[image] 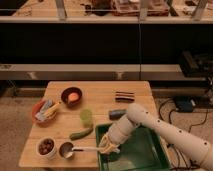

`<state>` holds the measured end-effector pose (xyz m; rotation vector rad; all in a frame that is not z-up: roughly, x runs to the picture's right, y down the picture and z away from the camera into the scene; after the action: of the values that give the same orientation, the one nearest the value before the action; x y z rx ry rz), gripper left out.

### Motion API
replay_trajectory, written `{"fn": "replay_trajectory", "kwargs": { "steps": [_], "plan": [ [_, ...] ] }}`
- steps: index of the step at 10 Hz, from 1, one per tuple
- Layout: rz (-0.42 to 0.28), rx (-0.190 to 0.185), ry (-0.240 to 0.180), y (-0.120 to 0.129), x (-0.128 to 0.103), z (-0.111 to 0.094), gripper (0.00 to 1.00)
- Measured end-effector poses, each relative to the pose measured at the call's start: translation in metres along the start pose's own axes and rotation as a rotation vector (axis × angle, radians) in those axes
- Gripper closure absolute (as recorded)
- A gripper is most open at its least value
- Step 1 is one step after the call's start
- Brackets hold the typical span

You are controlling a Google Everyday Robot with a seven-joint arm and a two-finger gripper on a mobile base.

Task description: Wipe tray with brush

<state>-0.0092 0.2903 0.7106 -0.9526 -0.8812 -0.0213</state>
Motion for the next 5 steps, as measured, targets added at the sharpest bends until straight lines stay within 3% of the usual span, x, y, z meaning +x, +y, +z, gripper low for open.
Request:
{"fn": "replay_trajectory", "kwargs": {
  "steps": [4,5],
  "plan": [
    [0.044,0.094,0.045,-0.013,0.058,-0.037,1.00],
    [0.065,0.132,0.058,-0.011,0.077,-0.056,1.00]
  ]
}}
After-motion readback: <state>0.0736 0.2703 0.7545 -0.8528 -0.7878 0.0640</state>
